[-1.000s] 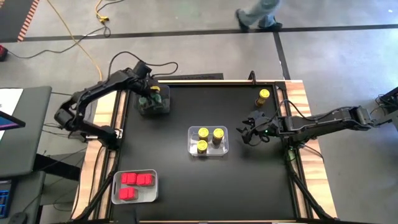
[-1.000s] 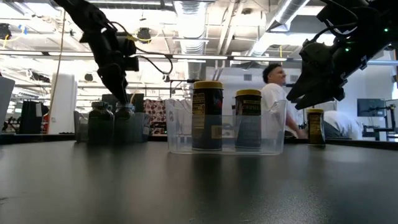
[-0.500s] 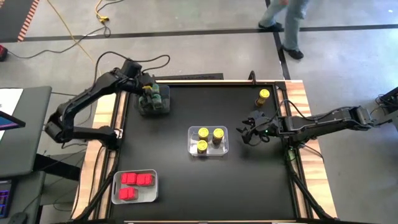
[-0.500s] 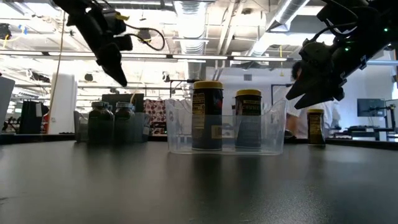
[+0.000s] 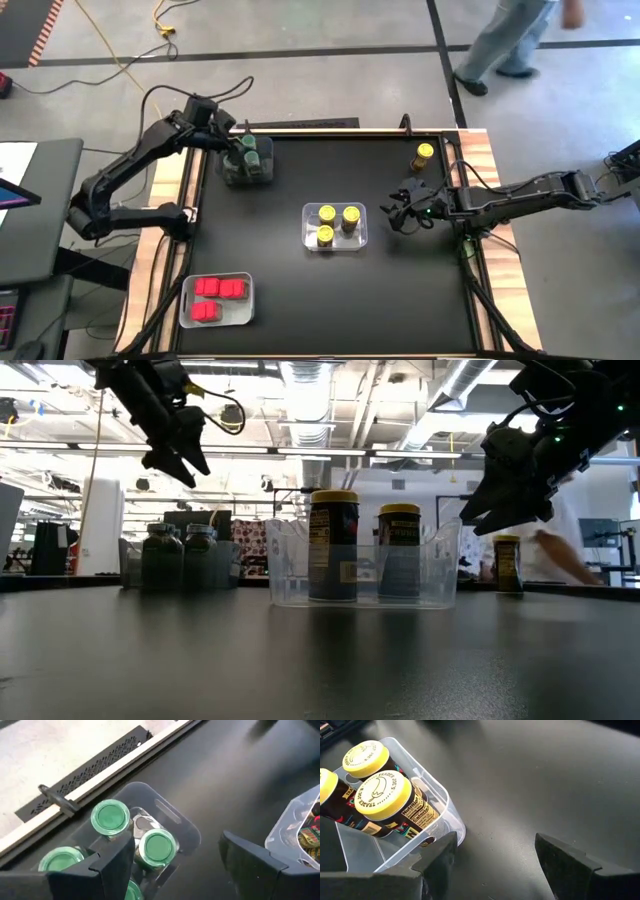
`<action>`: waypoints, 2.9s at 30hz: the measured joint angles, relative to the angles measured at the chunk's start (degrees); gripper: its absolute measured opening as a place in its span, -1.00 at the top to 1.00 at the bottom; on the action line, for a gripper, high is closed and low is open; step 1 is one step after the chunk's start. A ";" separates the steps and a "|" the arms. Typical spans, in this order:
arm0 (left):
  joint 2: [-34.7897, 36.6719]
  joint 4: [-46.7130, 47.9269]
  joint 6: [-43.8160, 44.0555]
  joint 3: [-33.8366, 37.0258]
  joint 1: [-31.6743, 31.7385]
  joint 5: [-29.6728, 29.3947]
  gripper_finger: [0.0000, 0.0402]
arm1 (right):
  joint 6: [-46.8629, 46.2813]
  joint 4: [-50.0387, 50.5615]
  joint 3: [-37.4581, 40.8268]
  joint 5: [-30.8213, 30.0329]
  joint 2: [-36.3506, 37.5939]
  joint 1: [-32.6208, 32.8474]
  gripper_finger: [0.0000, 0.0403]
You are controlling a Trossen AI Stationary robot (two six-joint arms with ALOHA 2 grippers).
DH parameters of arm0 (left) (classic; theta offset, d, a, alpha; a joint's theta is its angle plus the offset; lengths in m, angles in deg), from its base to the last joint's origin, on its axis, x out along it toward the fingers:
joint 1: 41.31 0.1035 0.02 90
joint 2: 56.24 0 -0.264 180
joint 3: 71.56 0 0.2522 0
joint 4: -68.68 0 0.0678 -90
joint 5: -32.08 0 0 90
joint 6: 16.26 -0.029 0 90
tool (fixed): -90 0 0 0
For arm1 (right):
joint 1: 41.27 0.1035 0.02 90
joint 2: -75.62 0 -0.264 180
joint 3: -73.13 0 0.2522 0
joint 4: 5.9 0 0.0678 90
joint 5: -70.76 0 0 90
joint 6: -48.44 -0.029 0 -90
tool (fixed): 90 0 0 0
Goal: Sort spices by type
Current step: Put the yellow seasoning bottle into the transparent bin
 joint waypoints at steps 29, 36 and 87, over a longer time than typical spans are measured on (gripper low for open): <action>0.00 -3.00 24.99 0.00 -28.66 -22.02 -0.38 | -1.35 0.06 0.00 0.10 0.00 -0.43 -0.46; 0.00 -3.10 31.50 0.00 -32.83 -25.81 -0.38 | 1.57 0.06 0.00 0.10 -0.01 -3.08 -0.45; -0.15 -10.32 27.25 0.00 -28.35 -29.19 -0.38 | 14.79 -23.51 -4.47 -1.46 -0.53 -18.11 -0.44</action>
